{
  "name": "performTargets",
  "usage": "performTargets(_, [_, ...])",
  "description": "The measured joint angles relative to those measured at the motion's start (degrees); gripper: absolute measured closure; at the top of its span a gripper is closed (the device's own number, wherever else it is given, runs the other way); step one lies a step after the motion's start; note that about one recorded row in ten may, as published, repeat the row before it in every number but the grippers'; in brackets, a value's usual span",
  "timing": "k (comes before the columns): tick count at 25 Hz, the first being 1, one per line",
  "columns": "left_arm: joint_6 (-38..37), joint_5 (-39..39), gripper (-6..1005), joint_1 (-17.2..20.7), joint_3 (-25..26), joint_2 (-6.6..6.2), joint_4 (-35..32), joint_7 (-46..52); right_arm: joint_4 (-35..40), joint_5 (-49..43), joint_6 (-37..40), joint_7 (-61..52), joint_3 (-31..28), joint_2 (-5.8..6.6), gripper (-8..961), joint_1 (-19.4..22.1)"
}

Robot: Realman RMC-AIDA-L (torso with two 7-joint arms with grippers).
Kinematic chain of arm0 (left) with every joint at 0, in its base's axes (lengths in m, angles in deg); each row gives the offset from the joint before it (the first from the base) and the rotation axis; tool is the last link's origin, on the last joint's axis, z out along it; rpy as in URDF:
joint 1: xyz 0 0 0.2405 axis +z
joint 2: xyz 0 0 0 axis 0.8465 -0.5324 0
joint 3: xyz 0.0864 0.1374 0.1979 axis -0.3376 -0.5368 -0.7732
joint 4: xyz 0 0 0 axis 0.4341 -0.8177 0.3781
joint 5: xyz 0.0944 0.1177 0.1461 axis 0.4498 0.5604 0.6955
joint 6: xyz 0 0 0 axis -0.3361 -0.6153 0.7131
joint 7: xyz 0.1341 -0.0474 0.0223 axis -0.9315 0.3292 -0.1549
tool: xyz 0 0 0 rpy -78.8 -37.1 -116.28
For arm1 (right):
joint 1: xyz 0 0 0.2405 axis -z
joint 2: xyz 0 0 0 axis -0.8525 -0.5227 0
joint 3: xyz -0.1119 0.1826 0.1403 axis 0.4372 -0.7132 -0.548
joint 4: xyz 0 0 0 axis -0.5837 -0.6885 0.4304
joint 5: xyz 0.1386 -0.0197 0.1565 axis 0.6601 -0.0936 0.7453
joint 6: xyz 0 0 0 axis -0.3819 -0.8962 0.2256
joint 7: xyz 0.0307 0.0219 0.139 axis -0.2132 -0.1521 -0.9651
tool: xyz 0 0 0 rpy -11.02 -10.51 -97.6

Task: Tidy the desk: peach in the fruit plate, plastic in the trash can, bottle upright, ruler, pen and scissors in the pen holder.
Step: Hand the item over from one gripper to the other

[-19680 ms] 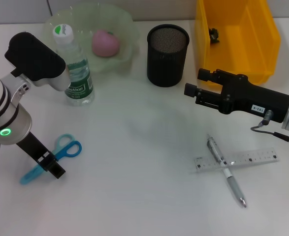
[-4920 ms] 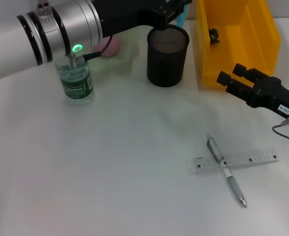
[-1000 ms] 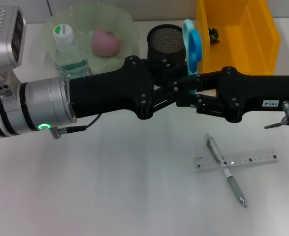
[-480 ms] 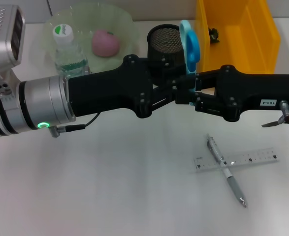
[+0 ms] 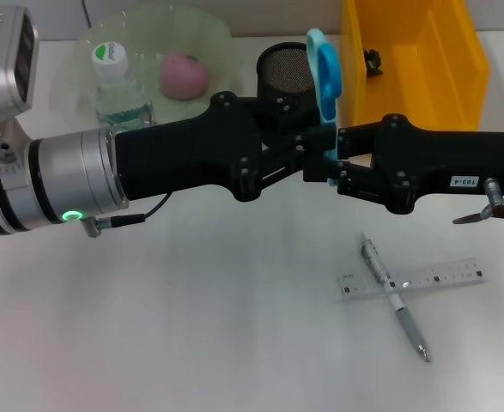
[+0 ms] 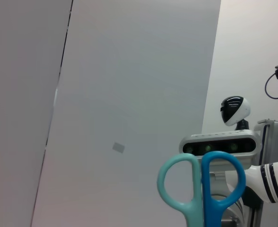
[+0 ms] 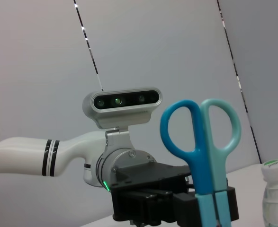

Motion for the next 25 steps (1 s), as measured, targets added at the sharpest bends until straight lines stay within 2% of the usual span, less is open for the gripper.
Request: performTargets(25, [-0.04,2.76,774,-0.1,2.09,0.44,-0.04,0.52,-0.19,0.25,-0.06,1.53,-0.45,-0.08,751,0.45])
